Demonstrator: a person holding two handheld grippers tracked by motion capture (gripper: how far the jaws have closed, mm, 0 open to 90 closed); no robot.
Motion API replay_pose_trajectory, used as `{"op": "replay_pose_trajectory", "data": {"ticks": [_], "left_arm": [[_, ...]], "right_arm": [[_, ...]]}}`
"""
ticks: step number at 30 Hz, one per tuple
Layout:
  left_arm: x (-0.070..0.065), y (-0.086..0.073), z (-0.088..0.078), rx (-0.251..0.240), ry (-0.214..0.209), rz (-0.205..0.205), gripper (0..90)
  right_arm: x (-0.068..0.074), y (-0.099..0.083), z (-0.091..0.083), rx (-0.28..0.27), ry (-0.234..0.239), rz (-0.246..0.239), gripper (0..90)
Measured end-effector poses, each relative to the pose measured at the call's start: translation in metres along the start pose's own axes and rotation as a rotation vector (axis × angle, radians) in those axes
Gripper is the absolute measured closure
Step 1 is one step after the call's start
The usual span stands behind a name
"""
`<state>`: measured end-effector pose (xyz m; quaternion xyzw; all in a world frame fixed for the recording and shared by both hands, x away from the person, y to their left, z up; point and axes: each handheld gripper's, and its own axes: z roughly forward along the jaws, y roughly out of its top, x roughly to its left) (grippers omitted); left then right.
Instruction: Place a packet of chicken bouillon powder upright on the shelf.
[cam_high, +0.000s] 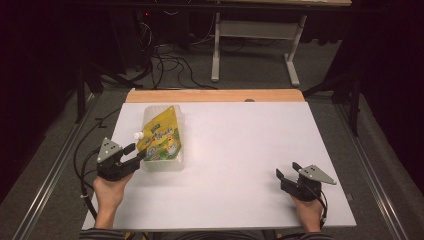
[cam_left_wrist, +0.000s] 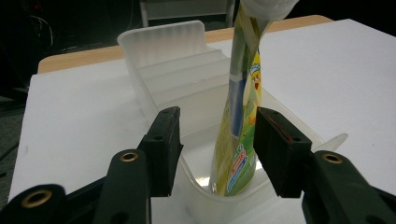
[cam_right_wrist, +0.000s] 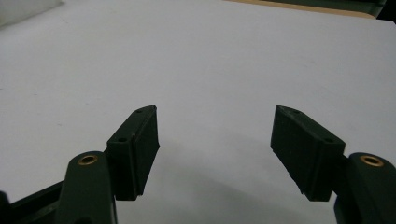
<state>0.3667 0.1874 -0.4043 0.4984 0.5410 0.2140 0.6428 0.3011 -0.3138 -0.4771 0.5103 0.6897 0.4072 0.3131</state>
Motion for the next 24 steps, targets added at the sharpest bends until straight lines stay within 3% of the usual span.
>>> {"op": "replay_pose_trajectory", "data": {"ticks": [24], "left_arm": [[-0.008, -0.009, -0.030, -0.039, -0.011, -0.009, 47.5]], "right_arm": [[0.000, 0.000, 0.000, -0.004, 0.000, 0.004, 32.7]]}}
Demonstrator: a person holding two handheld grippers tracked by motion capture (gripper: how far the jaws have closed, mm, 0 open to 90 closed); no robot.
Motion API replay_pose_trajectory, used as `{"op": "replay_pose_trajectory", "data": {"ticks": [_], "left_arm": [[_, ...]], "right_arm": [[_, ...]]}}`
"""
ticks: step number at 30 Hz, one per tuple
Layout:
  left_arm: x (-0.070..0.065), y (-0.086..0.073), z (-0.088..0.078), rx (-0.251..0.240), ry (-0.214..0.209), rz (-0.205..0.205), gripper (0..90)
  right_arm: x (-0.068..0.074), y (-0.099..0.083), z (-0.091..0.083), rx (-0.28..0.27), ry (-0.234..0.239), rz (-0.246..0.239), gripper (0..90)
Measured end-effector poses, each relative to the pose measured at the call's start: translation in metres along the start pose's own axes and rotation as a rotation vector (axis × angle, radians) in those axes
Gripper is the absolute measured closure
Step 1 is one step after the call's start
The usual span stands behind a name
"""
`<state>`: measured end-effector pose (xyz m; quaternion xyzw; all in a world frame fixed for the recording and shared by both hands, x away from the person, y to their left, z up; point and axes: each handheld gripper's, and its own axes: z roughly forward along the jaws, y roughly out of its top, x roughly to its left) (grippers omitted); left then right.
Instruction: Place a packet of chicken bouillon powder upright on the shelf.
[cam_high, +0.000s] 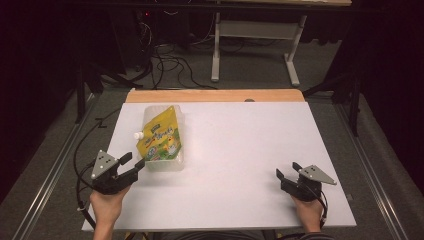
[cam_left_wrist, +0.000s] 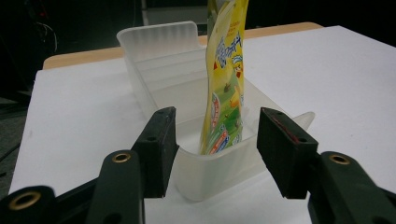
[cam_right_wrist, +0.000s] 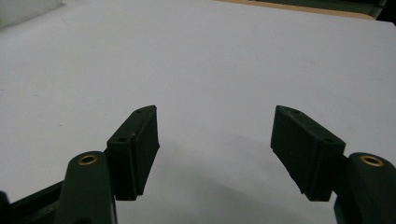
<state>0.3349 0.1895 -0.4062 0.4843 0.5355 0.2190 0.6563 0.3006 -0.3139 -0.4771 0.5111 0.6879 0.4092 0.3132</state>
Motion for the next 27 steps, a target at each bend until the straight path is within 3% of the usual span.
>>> {"op": "replay_pose_trajectory", "data": {"ticks": [13, 27], "left_arm": [[-0.010, -0.005, -0.013, -0.007, -0.030, -0.012, 47.1], [-0.026, -0.018, -0.017, 0.011, -0.076, -0.012, 46.8]], "right_arm": [[0.000, 0.000, 0.000, 0.001, 0.002, -0.003, 32.7], [0.000, 0.000, 0.000, -0.002, 0.002, -0.005, 32.8]]}}
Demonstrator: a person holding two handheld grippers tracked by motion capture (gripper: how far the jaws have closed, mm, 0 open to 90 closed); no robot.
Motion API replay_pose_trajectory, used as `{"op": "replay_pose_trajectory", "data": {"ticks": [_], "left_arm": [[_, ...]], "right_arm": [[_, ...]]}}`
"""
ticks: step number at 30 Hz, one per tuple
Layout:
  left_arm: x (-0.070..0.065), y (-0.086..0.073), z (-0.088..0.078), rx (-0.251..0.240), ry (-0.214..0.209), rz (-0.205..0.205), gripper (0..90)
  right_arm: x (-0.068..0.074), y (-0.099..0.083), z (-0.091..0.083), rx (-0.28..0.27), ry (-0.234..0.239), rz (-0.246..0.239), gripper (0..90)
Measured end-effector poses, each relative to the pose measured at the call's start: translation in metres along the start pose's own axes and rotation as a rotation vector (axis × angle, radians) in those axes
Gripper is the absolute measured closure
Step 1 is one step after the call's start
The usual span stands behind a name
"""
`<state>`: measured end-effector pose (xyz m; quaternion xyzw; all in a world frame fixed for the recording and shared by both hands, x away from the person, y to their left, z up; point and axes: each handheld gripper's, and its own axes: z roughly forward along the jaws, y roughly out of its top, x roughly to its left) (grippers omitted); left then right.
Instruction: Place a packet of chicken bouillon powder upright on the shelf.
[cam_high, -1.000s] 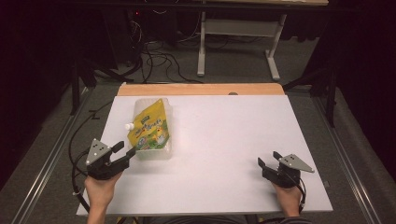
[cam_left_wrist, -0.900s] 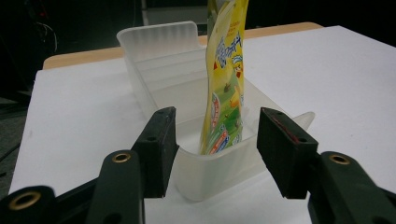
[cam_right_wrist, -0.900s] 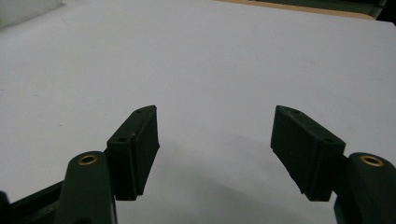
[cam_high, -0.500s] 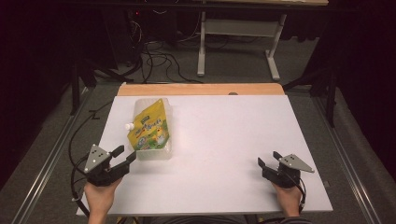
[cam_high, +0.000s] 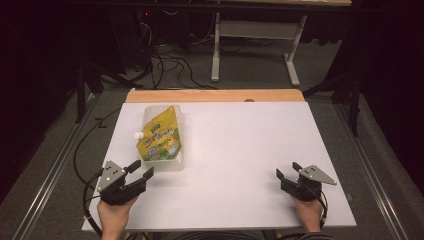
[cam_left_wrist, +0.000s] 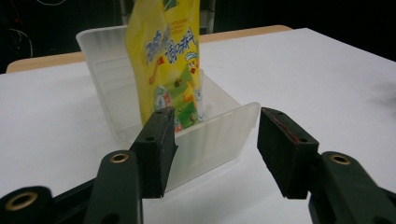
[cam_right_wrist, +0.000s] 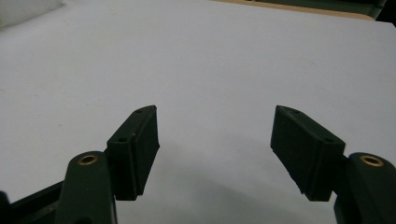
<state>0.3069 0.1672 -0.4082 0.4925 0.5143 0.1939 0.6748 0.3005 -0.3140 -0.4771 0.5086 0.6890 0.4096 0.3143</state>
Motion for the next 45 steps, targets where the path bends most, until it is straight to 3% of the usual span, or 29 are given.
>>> {"op": "replay_pose_trajectory", "data": {"ticks": [31, 45], "left_arm": [[-0.034, -0.035, 0.030, 0.099, -0.102, 0.002, 46.7], [-0.042, -0.048, 0.045, 0.141, -0.121, 0.006, 46.4]], "right_arm": [[0.000, 0.000, 0.000, -0.002, 0.000, 0.000, 32.9], [0.000, 0.000, 0.000, 0.001, 0.003, 0.000, 33.0]]}}
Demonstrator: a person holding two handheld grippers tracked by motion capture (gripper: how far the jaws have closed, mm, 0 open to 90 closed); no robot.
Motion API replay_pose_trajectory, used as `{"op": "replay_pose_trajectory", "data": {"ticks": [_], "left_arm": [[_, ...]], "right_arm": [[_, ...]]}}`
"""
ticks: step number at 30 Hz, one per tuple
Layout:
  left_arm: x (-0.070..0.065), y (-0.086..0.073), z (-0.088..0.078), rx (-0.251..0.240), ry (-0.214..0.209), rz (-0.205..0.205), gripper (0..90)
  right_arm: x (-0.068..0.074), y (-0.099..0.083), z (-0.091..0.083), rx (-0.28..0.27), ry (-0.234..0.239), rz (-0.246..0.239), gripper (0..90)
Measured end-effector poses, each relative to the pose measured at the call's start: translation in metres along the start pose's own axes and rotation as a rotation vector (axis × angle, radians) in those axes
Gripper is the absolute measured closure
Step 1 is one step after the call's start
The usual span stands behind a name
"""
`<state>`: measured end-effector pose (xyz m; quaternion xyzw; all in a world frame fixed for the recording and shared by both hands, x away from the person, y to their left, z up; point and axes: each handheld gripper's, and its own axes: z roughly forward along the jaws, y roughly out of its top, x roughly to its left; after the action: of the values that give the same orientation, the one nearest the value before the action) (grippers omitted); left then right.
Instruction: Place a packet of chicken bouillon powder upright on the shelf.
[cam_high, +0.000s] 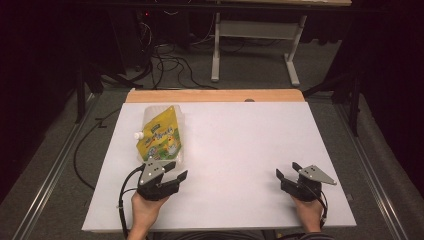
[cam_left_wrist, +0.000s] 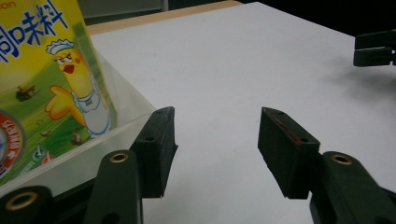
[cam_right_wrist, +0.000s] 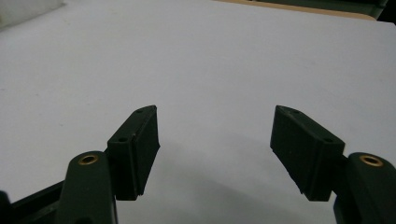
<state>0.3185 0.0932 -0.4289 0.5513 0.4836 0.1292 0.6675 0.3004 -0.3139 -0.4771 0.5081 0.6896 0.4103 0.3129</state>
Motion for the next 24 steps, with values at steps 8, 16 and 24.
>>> {"op": "replay_pose_trajectory", "data": {"ticks": [8, 16, 24], "left_arm": [[-0.006, -0.006, 0.010, 0.019, -0.020, -0.005, 46.4], [-0.011, -0.013, 0.022, 0.042, -0.038, -0.007, 46.4], [-0.014, -0.017, 0.029, 0.048, -0.046, -0.016, 46.4]], "right_arm": [[0.000, 0.000, 0.000, 0.000, -0.002, 0.000, 33.0], [0.000, 0.000, 0.000, 0.000, -0.002, 0.000, 33.0], [0.000, 0.000, 0.000, 0.003, -0.002, 0.000, 33.1]]}}
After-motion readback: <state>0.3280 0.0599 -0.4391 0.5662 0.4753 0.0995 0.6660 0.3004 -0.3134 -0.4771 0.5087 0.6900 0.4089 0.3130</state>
